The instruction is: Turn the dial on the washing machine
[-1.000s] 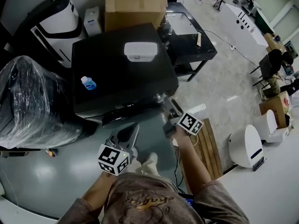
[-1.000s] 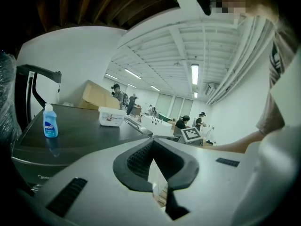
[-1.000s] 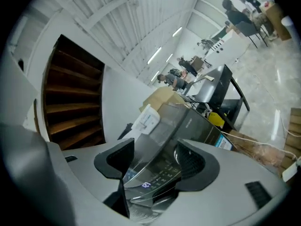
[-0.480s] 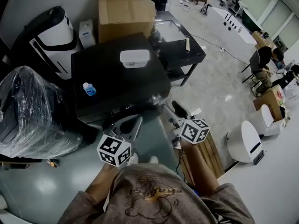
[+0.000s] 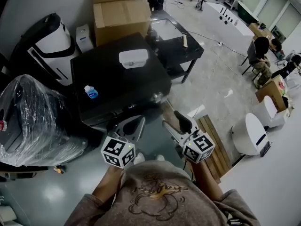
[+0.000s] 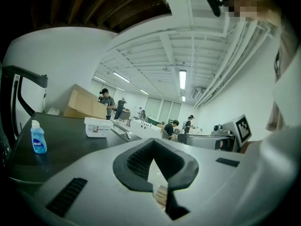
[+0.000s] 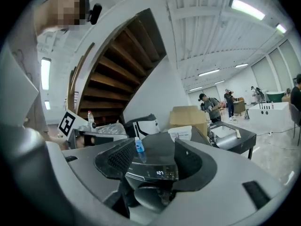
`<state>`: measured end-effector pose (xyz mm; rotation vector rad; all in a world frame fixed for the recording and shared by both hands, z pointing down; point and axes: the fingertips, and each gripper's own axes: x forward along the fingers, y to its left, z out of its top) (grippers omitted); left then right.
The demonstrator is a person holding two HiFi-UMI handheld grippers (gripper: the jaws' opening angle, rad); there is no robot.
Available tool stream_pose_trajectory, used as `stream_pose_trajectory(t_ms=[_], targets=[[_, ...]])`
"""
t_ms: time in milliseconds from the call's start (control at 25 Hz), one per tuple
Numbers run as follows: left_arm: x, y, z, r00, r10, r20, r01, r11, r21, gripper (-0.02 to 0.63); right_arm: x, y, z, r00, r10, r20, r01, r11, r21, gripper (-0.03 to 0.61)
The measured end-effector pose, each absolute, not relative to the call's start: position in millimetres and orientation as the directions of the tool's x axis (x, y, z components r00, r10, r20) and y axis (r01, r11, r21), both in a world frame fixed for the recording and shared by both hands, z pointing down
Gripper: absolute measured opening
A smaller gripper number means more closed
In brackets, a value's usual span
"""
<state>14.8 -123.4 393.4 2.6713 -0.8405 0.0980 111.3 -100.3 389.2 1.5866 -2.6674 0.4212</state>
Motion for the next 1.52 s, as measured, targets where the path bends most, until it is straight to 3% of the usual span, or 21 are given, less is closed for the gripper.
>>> stream_pose_trajectory(t_ms=[80, 200, 360, 720, 1520], targets=[[14, -121, 394, 0.825, -0.542, 0.162, -0.565, -0.773, 0.289, -0.008, 108, -90, 386, -0.482, -0.867, 0.124, -0.867, 0.452, -0.212, 0.241], [11, -117, 395, 0.824, -0.544, 0.160, -0.567, -0.779, 0.269, -0.008, 105, -76, 380, -0.479, -0.874, 0.081, -0.867, 0.456, -0.199, 0.093], [10, -112, 393, 0.821, -0.553, 0.141, -0.570, -0.784, 0.245, -0.008, 114, -64, 383, -0.429, -0.900, 0.077, -0.894, 0.412, -0.173, 0.006], [5, -106, 400, 0.820, -0.561, 0.116, -0.572, -0.788, 0.227, -0.008, 138, -51, 402, -0.312, -0.947, 0.084, -0.941, 0.295, -0.165, 0.000], [1, -105, 423, 0.805, -0.580, 0.121, -0.592, -0.773, 0.230, -0.008, 139, -62, 432, -0.280, -0.950, 0.137, -0.949, 0.252, -0.190, 0.001]])
